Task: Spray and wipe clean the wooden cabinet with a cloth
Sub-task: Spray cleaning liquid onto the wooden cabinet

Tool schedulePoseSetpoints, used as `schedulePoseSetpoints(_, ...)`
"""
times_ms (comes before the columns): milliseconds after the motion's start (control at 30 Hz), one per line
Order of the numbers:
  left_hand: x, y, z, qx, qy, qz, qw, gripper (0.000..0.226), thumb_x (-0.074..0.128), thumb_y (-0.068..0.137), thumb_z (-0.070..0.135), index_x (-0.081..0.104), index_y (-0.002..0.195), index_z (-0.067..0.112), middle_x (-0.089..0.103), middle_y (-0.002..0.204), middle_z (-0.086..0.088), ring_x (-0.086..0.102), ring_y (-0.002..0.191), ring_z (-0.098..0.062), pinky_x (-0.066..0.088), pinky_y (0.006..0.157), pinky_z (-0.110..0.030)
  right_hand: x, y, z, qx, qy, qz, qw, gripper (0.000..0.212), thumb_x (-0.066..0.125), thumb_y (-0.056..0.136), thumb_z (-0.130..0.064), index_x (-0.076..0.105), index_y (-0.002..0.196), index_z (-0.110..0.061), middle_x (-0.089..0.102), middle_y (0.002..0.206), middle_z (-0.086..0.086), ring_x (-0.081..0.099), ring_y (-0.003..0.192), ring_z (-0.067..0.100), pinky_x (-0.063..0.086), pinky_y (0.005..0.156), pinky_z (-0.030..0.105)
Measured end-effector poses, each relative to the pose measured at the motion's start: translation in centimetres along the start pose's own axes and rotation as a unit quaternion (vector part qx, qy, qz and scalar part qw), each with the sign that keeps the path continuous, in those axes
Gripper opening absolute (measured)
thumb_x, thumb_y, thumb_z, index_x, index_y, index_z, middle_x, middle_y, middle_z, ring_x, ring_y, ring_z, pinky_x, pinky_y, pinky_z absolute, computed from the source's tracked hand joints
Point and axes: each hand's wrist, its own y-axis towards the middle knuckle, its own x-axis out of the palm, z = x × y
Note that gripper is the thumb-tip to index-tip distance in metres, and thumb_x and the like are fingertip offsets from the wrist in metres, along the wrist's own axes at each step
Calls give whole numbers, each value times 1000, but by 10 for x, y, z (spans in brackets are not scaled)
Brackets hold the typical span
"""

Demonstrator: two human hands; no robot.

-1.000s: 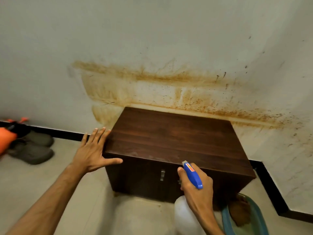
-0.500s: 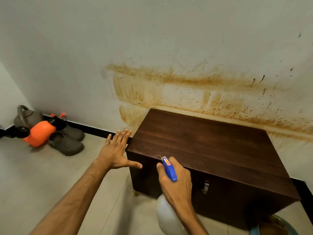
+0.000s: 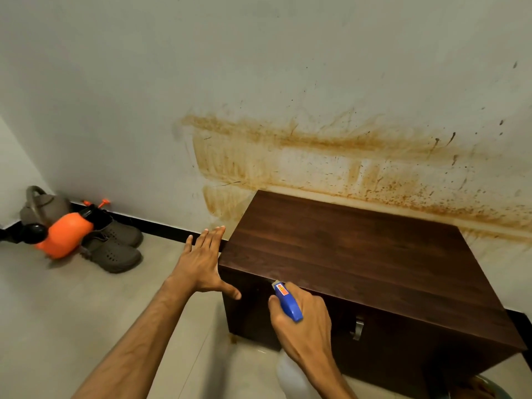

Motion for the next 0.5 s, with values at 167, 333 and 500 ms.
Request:
schedulePoseSetpoints(167,9,-2,-11,-22,-20,-9,1000,183,67,39,111,-22,173,23,-13,185,-1,-12,171,-28,-3,137,-60,17,3,2,30,0,6,1000,30,70,97,-34,50,74,-38,55,63,-8,57,59,14,47,58,16)
schedulePoseSetpoints(333,-6,4,3,-2,-71,7,997,180,64,42,113,-20,173,22,-12,185,0,-12,171,-25,-5,138,-58,22,21,-8,28,14,48,998,28,70,96,-34,54,73,-31,58,62,-4,58,56,15,48,54,19)
schedulePoseSetpoints(500,-7,7,27,35,-91,53,994,176,61,47,114,-23,172,23,-17,184,2,-17,170,-21,-8,138,-54,10,32,-10,35,16,106,994,32,68,96,-37,52,69,-29,54,56,-5,54,49,13,42,50,17)
